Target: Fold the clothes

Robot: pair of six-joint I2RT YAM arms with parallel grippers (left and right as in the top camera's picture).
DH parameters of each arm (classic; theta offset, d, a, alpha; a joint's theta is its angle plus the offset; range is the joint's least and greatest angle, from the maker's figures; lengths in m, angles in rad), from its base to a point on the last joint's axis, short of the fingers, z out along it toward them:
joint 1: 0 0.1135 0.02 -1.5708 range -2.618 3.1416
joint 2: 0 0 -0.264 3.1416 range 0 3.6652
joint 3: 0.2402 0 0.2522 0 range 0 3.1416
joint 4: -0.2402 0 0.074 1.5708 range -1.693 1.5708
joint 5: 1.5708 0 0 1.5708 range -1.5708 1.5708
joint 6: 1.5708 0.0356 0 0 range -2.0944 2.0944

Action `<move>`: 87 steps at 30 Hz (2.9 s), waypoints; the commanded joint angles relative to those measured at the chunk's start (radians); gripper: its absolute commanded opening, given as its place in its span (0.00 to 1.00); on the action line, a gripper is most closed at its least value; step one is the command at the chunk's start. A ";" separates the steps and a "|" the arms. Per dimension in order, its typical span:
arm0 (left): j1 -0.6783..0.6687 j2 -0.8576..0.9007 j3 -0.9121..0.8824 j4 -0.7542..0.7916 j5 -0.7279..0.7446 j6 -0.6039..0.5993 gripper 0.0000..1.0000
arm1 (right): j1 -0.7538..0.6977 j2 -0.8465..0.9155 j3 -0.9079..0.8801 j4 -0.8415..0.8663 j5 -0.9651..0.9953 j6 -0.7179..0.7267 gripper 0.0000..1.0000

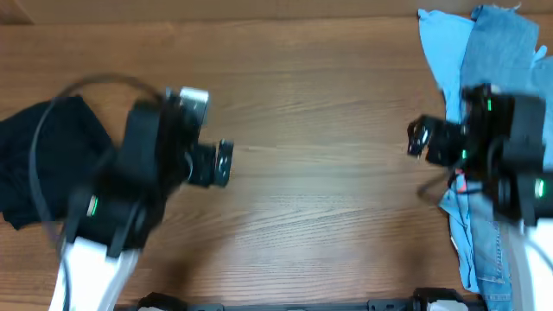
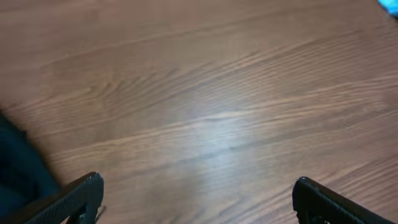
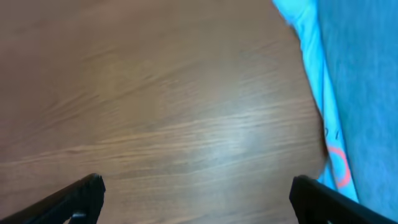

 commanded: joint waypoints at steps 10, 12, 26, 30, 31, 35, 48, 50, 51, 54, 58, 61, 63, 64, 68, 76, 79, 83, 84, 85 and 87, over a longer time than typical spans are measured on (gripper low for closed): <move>-0.004 -0.299 -0.405 0.103 -0.035 -0.023 1.00 | -0.001 -0.358 -0.261 0.020 0.017 0.010 1.00; -0.004 -0.280 -0.405 0.092 -0.035 -0.023 1.00 | -0.001 -0.355 -0.261 0.020 0.017 0.010 1.00; -0.004 -0.109 -0.405 0.093 -0.035 -0.023 1.00 | 0.006 -0.519 -0.263 -0.058 0.024 0.009 1.00; -0.003 -0.046 -0.405 0.093 -0.035 -0.023 1.00 | 0.006 -0.709 -0.416 0.039 0.010 0.010 1.00; -0.003 -0.032 -0.405 0.093 -0.034 -0.023 1.00 | 0.006 -0.775 -0.507 0.102 -0.014 0.010 1.00; -0.004 0.026 -0.405 0.093 -0.035 -0.023 1.00 | 0.008 -0.978 -0.834 0.382 -0.162 0.010 1.00; -0.003 0.163 -0.405 0.094 -0.035 -0.023 1.00 | 0.036 -1.059 -1.160 0.845 0.054 -0.063 1.00; -0.004 0.166 -0.405 0.094 -0.035 -0.023 1.00 | 0.036 -1.059 -1.160 0.845 0.040 -0.069 1.00; -0.004 0.167 -0.405 0.094 -0.035 -0.023 1.00 | 0.036 -1.059 -1.160 0.846 0.028 -0.069 1.00; -0.004 0.169 -0.405 0.094 -0.035 -0.023 1.00 | 0.036 -1.059 -1.160 0.848 0.032 -0.069 1.00; -0.004 0.169 -0.405 0.094 -0.035 -0.023 1.00 | 0.036 -1.059 -1.160 0.848 0.032 -0.069 1.00; -0.004 0.169 -0.405 0.094 -0.035 -0.023 1.00 | 0.036 -1.059 -1.160 0.848 0.032 -0.069 1.00; -0.004 0.169 -0.405 0.094 -0.035 -0.023 1.00 | 0.036 -1.059 -1.160 0.848 0.032 -0.069 1.00; -0.004 0.169 -0.405 0.094 -0.035 -0.023 1.00 | 0.036 -1.059 -1.160 0.848 0.032 -0.069 1.00; -0.004 0.169 -0.405 0.094 -0.035 -0.023 1.00 | 0.036 -1.059 -1.160 0.848 0.032 -0.069 1.00; 0.013 0.025 -0.410 0.076 0.018 -0.023 1.00 | 0.036 -1.059 -1.160 0.848 0.032 -0.069 1.00; 0.071 -0.108 -0.467 0.120 0.041 -0.023 1.00 | 0.035 -1.059 -1.160 0.848 0.032 -0.069 1.00; 0.146 -0.308 -0.672 0.253 0.111 -0.023 1.00 | 0.036 -1.059 -1.160 0.848 0.032 -0.069 1.00; 0.154 -0.369 -0.747 0.319 0.133 -0.023 1.00 | 0.036 -1.059 -1.160 0.848 0.032 -0.069 1.00; 0.160 -0.420 -0.815 0.386 0.159 -0.023 1.00 | 0.036 -1.059 -1.160 0.848 0.032 -0.069 1.00; 0.196 -0.520 -0.958 0.541 0.243 -0.039 1.00 | 0.036 -1.059 -1.160 0.848 0.032 -0.069 1.00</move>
